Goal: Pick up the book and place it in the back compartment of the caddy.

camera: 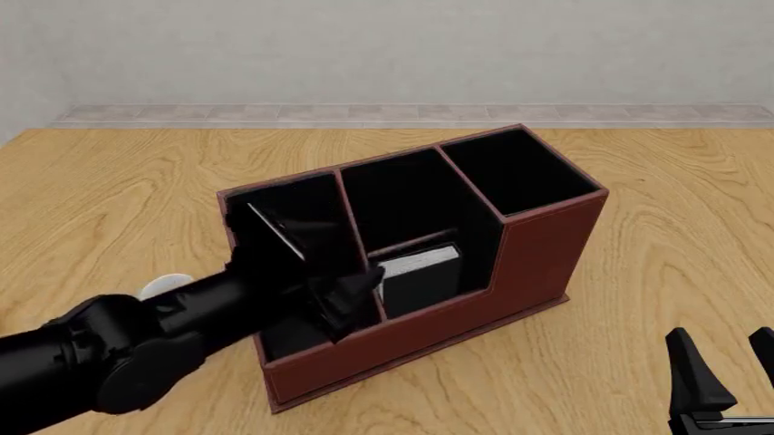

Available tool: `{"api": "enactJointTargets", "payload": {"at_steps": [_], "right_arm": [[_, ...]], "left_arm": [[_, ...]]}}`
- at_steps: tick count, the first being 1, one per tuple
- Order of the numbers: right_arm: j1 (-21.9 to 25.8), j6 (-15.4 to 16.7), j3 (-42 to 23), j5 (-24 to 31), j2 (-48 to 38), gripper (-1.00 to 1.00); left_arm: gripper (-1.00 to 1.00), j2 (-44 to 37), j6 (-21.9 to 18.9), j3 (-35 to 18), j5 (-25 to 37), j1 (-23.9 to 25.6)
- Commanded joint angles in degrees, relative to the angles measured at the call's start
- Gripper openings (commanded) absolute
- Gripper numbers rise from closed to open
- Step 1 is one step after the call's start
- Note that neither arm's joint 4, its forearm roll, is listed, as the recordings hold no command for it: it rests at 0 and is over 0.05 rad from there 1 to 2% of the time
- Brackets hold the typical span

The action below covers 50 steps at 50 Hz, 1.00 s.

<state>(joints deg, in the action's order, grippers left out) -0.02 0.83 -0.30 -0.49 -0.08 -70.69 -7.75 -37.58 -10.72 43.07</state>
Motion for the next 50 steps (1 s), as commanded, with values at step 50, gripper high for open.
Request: {"api": "enactJointTargets", "payload": {"at_steps": [50], "right_arm": [[0.0,0.01,0.0,0.0,0.0,1.0]], "left_arm": [[1.0,34.03,-0.1,10.96,19.51,-11.24]]}}
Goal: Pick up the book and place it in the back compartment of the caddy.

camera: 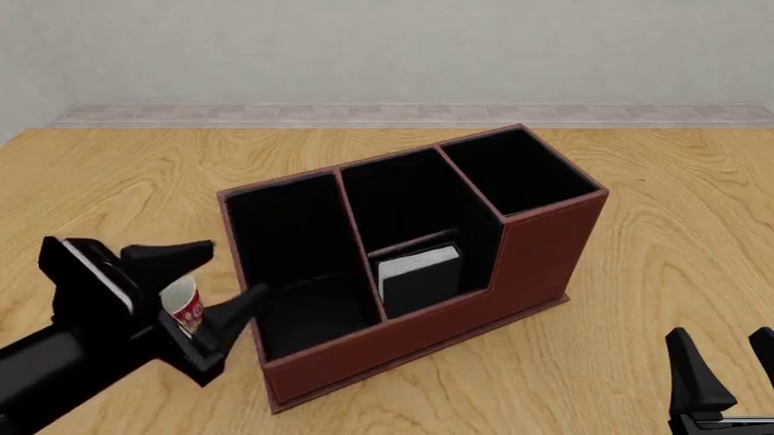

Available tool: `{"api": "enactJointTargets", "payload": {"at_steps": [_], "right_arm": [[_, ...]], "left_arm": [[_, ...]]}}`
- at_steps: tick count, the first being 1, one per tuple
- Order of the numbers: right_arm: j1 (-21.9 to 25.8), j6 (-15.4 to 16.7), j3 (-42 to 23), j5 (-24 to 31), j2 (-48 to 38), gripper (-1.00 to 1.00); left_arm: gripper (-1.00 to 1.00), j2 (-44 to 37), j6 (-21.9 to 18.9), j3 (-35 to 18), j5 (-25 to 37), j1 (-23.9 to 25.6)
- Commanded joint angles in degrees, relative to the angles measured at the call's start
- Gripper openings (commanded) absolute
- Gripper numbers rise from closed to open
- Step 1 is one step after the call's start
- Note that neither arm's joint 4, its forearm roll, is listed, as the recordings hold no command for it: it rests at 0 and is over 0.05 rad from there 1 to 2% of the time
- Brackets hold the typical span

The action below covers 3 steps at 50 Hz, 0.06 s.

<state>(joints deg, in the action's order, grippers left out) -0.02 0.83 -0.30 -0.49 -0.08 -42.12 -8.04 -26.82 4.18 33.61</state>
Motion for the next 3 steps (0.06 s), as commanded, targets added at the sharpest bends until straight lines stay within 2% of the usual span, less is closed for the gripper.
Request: {"api": "enactJointTargets", "payload": {"at_steps": [1,3], "right_arm": [[0.0,-0.01,0.0,0.0,0.0,1.0],[0.0,-0.01,0.0,0.0,0.0,1.0]], "left_arm": [[1.0,6.49,0.35,0.19,5.5,-2.25],[1.0,8.39,0.69,0.3,6.99,-3.17]]}}
